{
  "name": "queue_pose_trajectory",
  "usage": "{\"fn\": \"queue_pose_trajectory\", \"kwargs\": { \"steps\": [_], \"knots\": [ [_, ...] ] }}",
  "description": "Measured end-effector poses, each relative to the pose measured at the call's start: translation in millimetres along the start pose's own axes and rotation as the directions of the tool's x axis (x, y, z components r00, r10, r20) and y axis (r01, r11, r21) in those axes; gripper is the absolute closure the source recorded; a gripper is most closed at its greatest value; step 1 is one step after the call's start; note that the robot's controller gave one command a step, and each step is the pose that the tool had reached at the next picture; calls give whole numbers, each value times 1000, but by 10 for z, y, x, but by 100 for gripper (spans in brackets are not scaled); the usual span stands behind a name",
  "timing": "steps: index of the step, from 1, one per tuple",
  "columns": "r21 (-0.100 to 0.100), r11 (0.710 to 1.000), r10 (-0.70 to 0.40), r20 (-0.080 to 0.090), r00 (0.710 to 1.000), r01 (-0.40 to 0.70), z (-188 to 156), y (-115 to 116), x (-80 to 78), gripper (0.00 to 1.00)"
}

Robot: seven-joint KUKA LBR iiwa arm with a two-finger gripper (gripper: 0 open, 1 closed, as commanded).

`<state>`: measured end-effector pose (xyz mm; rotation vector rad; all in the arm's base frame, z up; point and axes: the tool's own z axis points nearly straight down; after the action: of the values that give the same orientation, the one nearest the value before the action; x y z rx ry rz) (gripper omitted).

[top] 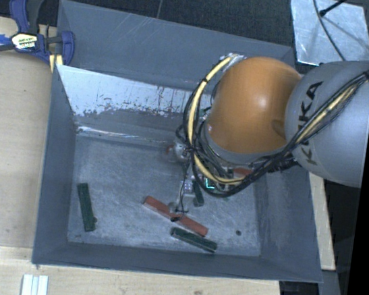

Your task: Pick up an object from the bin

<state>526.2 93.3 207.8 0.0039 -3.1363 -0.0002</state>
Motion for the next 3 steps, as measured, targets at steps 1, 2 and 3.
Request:
{"fn": "queue_pose_trajectory", "kwargs": {
  "steps": [1, 2, 3],
  "knots": [
    [1, 998, -63, 1, 998, 63, 1419, -313, 14, 0],
    [0, 998, -62, 10, 998, 62, 1370, -301, -13, 100],
    [1, 980, -199, 8, 980, 199, 164, -269, 185, 100]
  ]
}}
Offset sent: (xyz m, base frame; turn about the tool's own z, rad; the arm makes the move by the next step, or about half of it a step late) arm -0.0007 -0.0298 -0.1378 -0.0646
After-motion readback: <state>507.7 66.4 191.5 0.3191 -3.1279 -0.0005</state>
